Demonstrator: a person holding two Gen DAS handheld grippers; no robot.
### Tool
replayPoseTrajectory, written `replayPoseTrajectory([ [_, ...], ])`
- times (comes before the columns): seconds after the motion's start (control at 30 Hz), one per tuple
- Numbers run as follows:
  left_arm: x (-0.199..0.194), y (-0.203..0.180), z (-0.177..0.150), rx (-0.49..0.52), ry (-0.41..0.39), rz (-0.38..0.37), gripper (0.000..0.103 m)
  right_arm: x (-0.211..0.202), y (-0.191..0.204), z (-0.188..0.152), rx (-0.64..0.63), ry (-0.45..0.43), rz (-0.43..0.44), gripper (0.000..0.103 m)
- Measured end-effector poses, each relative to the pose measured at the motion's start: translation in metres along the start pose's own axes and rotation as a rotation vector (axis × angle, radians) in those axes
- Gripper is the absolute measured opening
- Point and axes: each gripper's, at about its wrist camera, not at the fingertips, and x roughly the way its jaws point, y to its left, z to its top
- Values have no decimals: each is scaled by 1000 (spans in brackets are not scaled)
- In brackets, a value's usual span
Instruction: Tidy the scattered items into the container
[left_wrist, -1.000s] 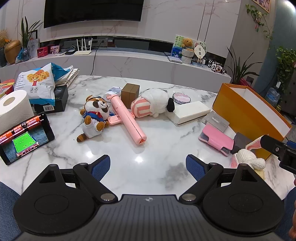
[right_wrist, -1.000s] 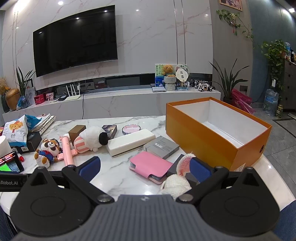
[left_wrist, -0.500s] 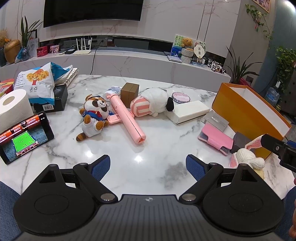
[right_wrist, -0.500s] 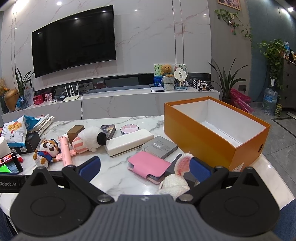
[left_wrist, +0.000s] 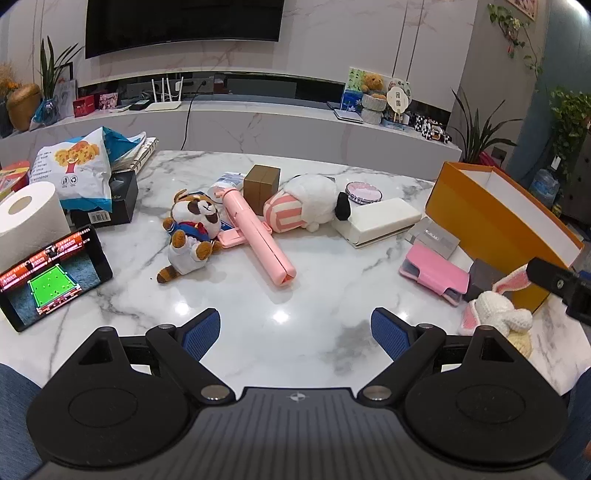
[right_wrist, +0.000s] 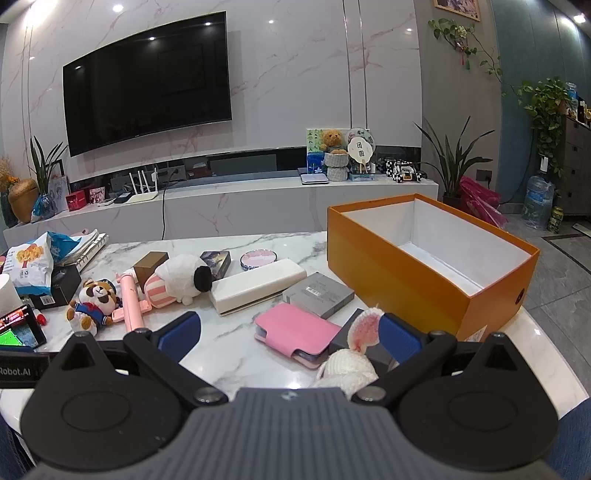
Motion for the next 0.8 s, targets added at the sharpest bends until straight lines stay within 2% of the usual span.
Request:
replayPoseTrajectory([
  [0.13,-4,4,5,41,9,-28,103,-1,-2,7,-7,-7,5,103],
  [0.23,-11,1,9,112,9,-33,103,-1,-7,13,-18,7,29,103],
  [0.4,-28,-2,17,180,-7,-46,103,-11,-19,23,-127,-18,58,103],
  [0.5,-41,-1,21,195,-4,-30,103,-22,-32,30,-158,-47,78,103],
  [0.57,-50,-2,22,211,13,-6,103,-28,-39,36,-175,-28,73,103],
  [0.63,-56,-1,24,190,28,9,103,-34,-45,41,-193,-18,70,103],
  [0.7,-53,1,25,144,34,-13,103,-36,-51,43,-202,-41,55,103],
  [0.8,-35,0,20,132,32,-36,103,-28,-61,42,-144,-59,19,103],
])
